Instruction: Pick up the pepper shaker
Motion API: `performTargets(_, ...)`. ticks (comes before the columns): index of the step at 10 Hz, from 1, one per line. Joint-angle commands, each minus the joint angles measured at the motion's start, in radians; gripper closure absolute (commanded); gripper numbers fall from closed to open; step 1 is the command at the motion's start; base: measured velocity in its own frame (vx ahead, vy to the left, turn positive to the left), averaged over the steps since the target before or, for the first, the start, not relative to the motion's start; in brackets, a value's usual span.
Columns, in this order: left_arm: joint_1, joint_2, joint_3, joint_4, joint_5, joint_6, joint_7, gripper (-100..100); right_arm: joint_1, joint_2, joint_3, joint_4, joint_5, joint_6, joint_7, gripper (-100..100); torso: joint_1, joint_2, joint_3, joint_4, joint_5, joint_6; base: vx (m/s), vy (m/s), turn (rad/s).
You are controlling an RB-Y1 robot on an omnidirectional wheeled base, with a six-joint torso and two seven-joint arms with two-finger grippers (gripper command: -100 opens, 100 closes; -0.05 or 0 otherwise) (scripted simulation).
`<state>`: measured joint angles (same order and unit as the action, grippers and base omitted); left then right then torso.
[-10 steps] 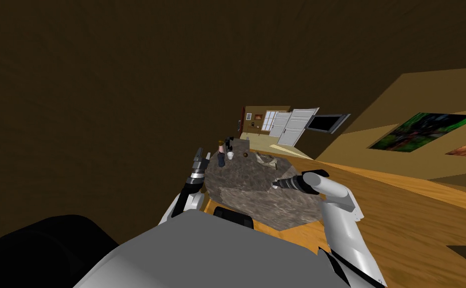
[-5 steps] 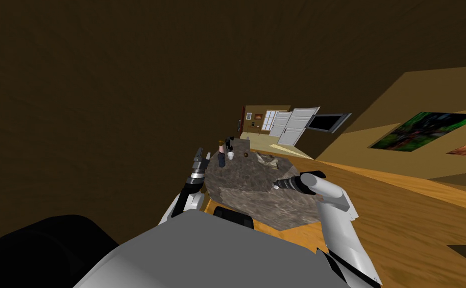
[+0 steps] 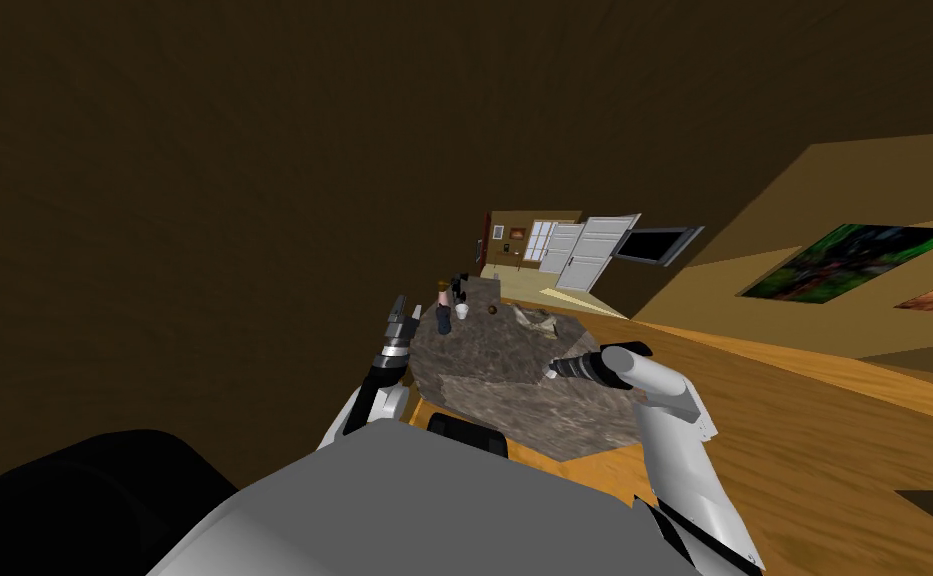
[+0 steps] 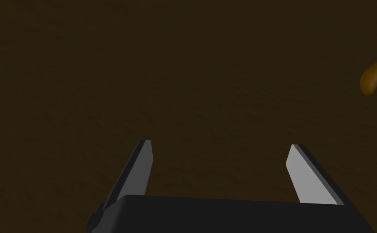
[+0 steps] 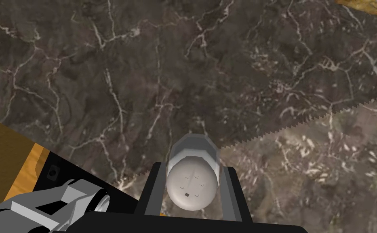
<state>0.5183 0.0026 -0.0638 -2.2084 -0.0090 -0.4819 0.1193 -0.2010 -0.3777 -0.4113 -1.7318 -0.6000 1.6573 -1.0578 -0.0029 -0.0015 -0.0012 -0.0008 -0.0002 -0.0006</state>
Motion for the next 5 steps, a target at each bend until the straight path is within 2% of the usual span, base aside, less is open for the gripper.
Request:
performTargets(1,0.0,0.0,0.0,0.0,0.0,0.0,0.0,0,-0.003,-0.009,-0.005,-0.02,-0.009,0.028,-0.013,100,0.0,0.0,0.0,0.0,0.0,0.0,-0.006,-0.016,0.005)
performTargets(3,0.0,0.0,0.0,0.0,0.0,0.0,0.0,0,-0.004,-0.016,-0.01,-0.042,-0.017,0.054,-0.027,100,-0.002,0.001,0.001,0.0,0.0,0.0,-0.004,-0.029,0.004)
performTargets(4,0.0,0.0,0.0,0.0,0.0,0.0,0.0,0,-0.004,-0.013,-0.007,-0.031,-0.014,0.041,-0.02,100,-0.002,0.001,0.001,0.0,0.0,0.0,-0.002,-0.012,0.0)
performTargets(5,0.0,0.0,0.0,0.0,0.0,0.0,0.0,0,-0.004,-0.013,-0.008,-0.033,-0.014,0.044,-0.021,0,-0.001,0.001,0.0,0.0,0.0,0.0,0.0,0.0,0.0)
